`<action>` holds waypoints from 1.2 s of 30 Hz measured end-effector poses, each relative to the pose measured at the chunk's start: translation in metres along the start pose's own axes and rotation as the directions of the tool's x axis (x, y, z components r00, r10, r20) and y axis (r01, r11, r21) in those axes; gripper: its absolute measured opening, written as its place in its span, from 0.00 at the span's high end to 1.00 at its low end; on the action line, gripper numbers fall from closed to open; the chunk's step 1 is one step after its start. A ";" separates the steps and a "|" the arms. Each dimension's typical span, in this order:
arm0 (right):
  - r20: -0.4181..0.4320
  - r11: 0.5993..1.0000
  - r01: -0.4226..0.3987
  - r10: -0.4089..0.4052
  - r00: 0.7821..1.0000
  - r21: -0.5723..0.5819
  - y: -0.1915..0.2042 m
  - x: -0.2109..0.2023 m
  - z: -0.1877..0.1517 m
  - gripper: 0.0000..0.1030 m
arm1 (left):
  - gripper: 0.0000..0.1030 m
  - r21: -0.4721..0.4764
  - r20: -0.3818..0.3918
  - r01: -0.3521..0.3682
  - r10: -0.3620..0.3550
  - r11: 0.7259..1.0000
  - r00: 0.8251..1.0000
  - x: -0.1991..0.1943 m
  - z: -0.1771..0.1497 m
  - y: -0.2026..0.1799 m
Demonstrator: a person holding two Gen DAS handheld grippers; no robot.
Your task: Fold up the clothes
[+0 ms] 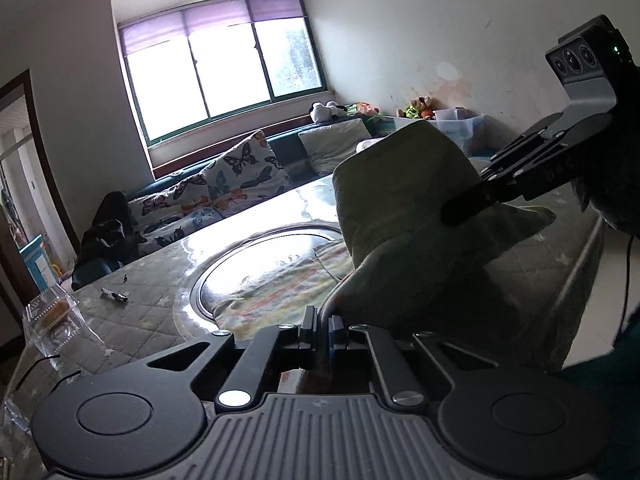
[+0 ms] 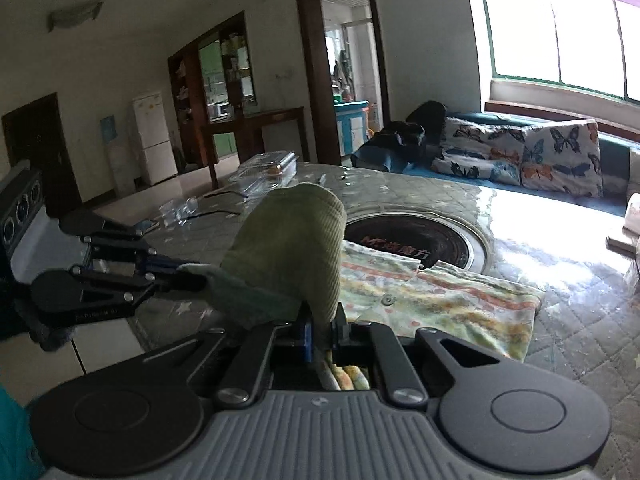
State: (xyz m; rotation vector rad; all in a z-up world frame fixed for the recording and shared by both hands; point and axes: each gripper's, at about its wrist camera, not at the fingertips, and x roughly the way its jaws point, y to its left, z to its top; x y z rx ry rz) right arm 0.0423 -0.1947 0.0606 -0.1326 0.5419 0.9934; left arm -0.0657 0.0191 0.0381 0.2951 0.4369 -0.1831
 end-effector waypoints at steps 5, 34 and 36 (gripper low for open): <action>-0.002 1.000 0.023 -0.023 1.000 -0.021 -0.018 0.022 0.030 0.93 | 0.95 -0.020 0.015 -0.017 0.017 1.000 1.000 0.027 0.016 0.018; -0.107 0.967 0.241 -0.232 0.967 0.083 -0.124 0.156 0.037 0.76 | 0.76 -0.067 -0.298 -0.168 0.141 0.983 0.944 0.234 0.031 0.103; -0.124 0.973 0.219 -0.209 0.970 0.077 -0.118 0.146 0.027 0.76 | 0.76 -0.077 -0.313 -0.200 0.167 0.977 0.935 0.239 0.030 0.111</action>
